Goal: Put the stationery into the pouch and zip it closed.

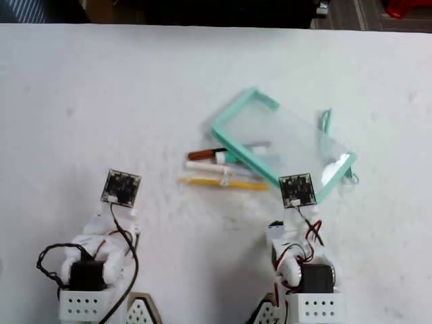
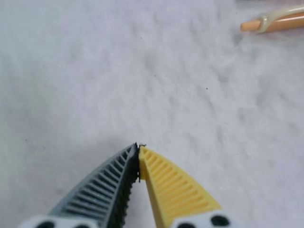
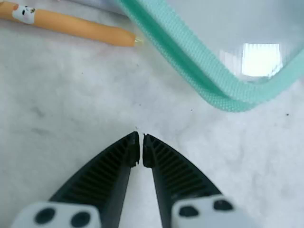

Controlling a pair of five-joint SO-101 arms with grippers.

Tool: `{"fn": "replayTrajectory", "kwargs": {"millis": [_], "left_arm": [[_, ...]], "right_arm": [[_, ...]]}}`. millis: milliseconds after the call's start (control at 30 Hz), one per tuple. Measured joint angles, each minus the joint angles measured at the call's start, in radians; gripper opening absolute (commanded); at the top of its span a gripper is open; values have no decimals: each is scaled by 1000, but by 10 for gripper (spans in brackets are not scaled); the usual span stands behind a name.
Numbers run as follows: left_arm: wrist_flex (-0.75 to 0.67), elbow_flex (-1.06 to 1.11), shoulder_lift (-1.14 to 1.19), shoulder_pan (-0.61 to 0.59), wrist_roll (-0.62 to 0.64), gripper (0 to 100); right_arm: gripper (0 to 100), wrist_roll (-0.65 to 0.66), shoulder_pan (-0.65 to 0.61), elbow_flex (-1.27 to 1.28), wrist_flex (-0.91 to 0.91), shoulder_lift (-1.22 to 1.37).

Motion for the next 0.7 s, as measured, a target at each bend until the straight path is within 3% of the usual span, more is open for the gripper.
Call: {"fn": "replayTrajectory", "kwargs": {"millis": [533,700], "left_arm": [[0,-3,0,-3,0,24],[0,-110,-3,-60,0,24]], "right_arm": [[18,0,0,0,0,0],[17,0,0,0,0,0]]}}
